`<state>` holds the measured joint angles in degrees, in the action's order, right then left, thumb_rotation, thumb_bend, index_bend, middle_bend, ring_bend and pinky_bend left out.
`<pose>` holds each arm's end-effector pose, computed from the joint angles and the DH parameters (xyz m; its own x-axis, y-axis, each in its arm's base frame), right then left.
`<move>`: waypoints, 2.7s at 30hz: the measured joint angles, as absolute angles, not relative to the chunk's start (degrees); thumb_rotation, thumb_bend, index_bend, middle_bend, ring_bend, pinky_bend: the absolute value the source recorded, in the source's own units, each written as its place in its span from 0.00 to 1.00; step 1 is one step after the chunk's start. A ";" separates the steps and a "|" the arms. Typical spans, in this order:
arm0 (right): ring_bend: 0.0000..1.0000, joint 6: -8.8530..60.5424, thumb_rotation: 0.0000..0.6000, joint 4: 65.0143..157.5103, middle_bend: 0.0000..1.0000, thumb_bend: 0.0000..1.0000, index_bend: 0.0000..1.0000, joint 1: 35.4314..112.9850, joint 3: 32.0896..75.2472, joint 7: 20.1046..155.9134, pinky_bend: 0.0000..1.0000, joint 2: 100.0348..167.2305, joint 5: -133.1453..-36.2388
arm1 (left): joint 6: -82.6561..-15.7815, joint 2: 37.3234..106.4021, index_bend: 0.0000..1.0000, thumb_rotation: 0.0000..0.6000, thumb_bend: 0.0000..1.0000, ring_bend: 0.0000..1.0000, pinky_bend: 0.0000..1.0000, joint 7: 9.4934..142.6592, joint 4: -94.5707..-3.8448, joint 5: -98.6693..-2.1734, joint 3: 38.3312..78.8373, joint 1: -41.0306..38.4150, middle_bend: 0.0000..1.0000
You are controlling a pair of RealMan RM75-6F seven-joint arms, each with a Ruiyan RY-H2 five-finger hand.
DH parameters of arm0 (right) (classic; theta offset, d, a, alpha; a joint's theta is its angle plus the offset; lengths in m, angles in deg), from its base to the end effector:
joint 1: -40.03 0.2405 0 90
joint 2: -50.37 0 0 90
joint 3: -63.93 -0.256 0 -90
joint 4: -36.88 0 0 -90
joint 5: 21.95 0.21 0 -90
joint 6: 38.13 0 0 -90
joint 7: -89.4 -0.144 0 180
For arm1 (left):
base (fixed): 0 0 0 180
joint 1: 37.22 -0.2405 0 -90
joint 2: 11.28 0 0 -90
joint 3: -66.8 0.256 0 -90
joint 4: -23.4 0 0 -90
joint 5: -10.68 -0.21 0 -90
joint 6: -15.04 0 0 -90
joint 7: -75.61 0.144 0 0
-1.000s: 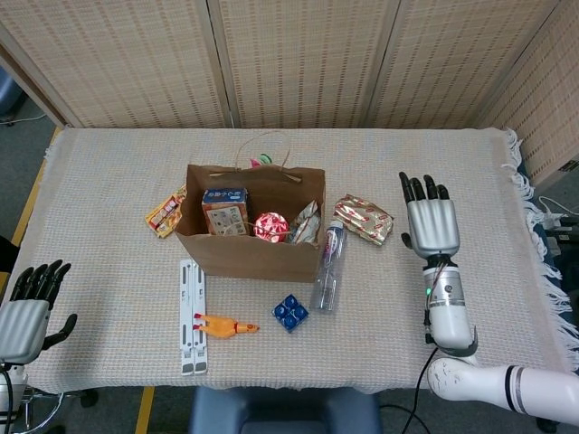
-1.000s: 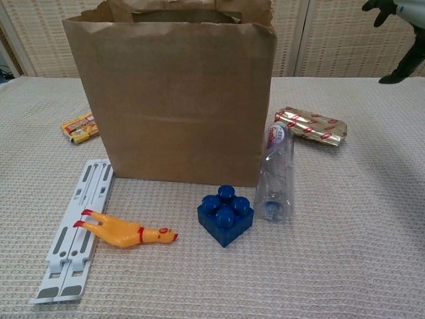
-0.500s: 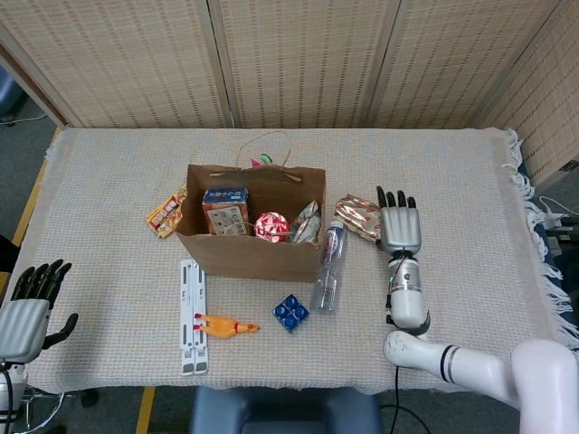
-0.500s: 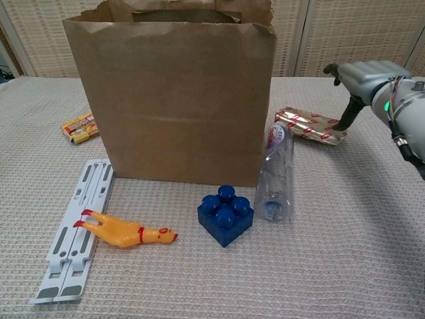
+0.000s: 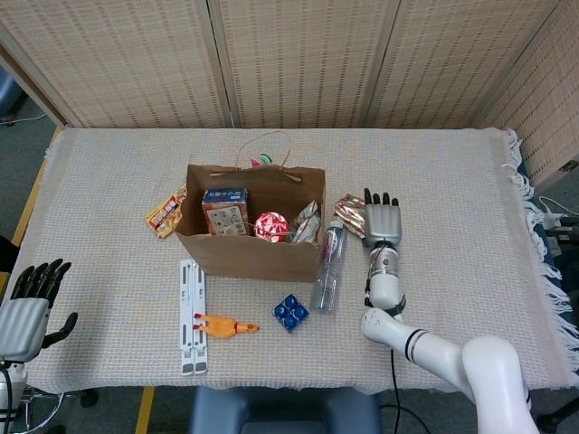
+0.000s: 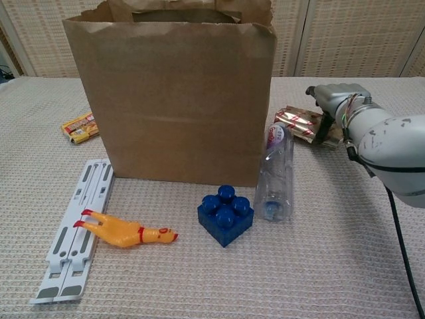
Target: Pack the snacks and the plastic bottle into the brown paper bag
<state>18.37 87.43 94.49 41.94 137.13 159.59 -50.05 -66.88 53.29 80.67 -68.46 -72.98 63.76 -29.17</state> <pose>-0.1724 -0.4322 -0.0480 0.5673 -0.2557 0.7828 -0.7827 0.1280 0.6091 -0.3095 0.1990 0.1528 0.4722 0.0305 0.8809 0.8814 -0.0232 -0.4717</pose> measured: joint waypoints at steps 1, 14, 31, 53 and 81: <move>0.07 17.72 1.00 86.03 0.14 0.07 0.00 94.87 41.74 137.16 0.16 160.25 -49.87 | -66.87 53.29 0.03 1.00 0.35 0.00 0.00 80.61 -68.44 -72.98 63.76 -29.16 0.00; 0.62 13.66 1.00 76.10 0.58 0.37 0.66 96.50 41.16 132.21 0.71 166.16 -55.38 | -66.90 53.17 0.04 1.00 0.35 0.00 0.00 79.89 -68.28 -73.28 63.88 -29.15 0.00; 0.61 32.45 1.00 119.96 0.58 0.37 0.65 86.31 34.81 126.45 0.71 141.30 -62.87 | -67.54 53.36 0.04 1.00 0.35 0.00 0.00 80.81 -68.33 -73.78 64.11 -29.39 0.00; 0.57 43.38 1.00 140.68 0.58 0.37 0.60 100.59 32.81 142.54 0.67 142.25 -67.76 | -67.54 53.35 0.05 1.00 0.35 0.00 0.00 80.13 -68.26 -73.78 64.06 -29.42 0.00; 0.01 43.14 1.00 149.41 0.09 0.08 0.00 94.29 37.93 138.69 0.21 130.99 -67.16 | -67.47 53.24 0.05 1.00 0.35 0.00 0.00 80.25 -68.26 -73.72 64.06 -29.38 0.00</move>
<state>43.14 149.41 94.29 37.93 138.69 130.99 -67.16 -67.47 53.24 80.25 -68.26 -73.72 64.06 -29.38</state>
